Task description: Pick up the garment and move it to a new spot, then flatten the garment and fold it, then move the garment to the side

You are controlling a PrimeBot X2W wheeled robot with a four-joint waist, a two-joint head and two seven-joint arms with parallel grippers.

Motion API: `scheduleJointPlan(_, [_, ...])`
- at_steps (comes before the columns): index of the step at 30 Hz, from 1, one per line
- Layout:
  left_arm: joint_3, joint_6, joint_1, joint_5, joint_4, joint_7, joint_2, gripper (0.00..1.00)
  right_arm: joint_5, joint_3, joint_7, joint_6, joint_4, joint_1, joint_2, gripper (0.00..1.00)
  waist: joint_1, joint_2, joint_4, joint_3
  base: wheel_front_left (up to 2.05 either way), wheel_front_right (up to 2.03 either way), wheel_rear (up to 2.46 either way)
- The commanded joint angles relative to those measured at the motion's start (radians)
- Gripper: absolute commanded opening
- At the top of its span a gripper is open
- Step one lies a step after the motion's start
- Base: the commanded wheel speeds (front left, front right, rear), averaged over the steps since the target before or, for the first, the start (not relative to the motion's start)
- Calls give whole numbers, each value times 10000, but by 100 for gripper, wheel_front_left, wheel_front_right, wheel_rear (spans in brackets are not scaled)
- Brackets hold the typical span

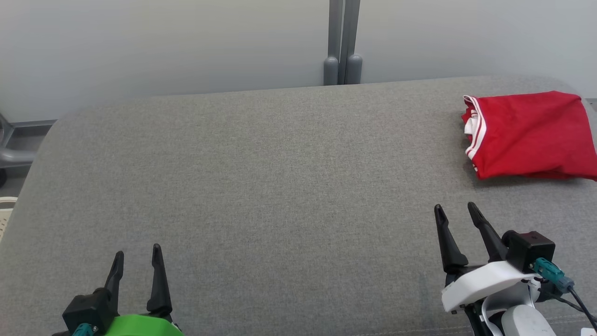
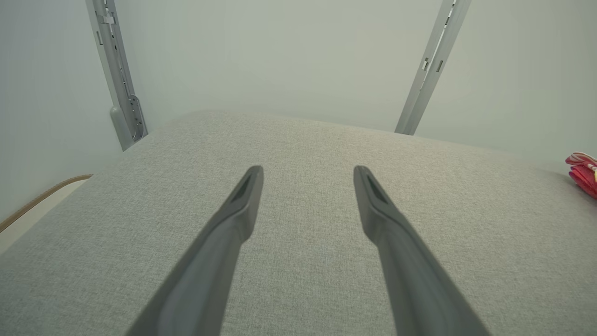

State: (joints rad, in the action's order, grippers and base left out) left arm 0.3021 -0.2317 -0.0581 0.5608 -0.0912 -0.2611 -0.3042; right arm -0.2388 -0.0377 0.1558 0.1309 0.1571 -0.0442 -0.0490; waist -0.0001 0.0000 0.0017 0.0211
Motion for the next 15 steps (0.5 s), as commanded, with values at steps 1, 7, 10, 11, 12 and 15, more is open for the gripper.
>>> scheduleJointPlan(1, [-11,40,-169,-85,-8,-35,-17,100,-57,-21,50,-4,-32,92,-35,100,1,0,-6,14,0,0,0])
scheduleJointPlan(7, [29,82,-171,-131,-44,-37,13,100,-106,-99,38,-4,-45,137,-32,100,1,0,1,61,0,0,0])
scheduleJointPlan(10, [59,101,-187,-116,-66,-38,14,100,-115,-112,22,-4,-59,164,-32,100,1,0,12,82,0,0,0])
scheduleJointPlan(11, [69,108,-189,-119,-74,-38,3,100,-119,-121,16,-4,-64,173,-32,100,1,0,15,89,0,0,0])
scheduleJointPlan(12, [86,126,-192,-131,-76,-38,-5,100,-128,-129,6,-4,-74,182,-32,100,1,0,16,97,0,0,0])
scheduleJointPlan(15, [134,170,-189,-162,-75,-38,-48,100,-149,-156,-10,-4,-95,210,-32,100,1,0,20,118,0,0,0])
